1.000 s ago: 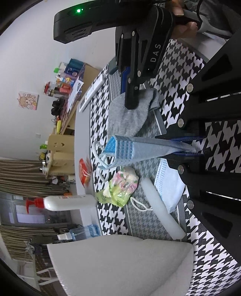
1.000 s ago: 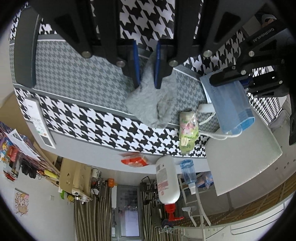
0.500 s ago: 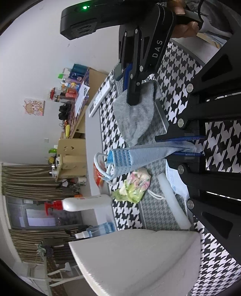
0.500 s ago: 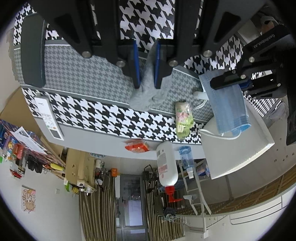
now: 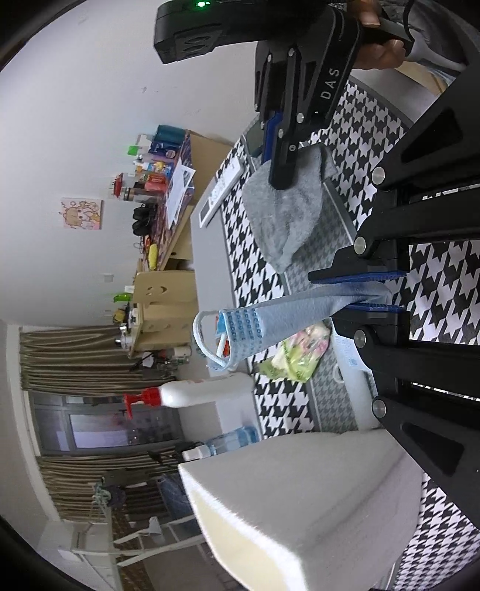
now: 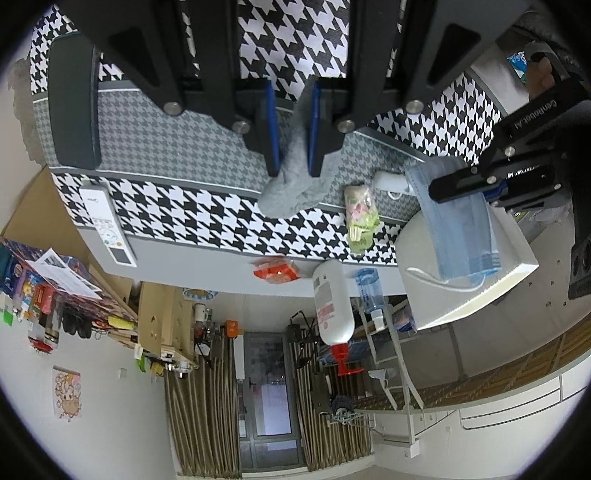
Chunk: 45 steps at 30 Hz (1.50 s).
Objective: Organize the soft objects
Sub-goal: 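Lift the mask with the left tool while the right tool carries the cloth toward the foam box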
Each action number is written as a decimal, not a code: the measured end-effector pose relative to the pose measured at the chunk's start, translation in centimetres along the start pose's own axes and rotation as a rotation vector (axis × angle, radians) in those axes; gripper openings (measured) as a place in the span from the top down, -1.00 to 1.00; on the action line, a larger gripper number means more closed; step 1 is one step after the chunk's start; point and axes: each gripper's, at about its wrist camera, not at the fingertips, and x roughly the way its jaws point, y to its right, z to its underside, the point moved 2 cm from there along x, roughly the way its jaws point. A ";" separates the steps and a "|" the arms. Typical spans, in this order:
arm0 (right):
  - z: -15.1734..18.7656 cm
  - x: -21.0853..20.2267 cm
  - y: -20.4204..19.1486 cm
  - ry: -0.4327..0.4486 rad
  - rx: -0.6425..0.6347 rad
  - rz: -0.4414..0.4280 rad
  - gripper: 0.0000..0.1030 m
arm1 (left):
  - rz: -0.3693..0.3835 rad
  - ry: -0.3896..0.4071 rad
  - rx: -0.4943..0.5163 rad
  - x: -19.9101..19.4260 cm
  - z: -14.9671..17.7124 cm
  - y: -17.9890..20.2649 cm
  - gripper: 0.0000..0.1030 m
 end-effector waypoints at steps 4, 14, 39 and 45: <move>-0.3 -0.4 -0.2 0.017 -0.005 -0.002 0.65 | -0.015 0.021 0.008 -0.5 -0.5 0.0 0.81; -1.1 -1.2 -0.7 0.056 -0.012 -0.002 0.65 | -0.042 0.072 0.020 -1.7 -2.2 -0.7 0.81; -3.7 -2.6 -3.1 0.147 -0.050 -0.022 0.65 | -0.072 0.135 0.059 -3.7 -3.7 -1.6 0.83; -4.5 -3.0 -3.7 0.173 -0.060 -0.025 0.65 | -0.079 0.155 0.056 -4.2 -4.3 -1.9 0.83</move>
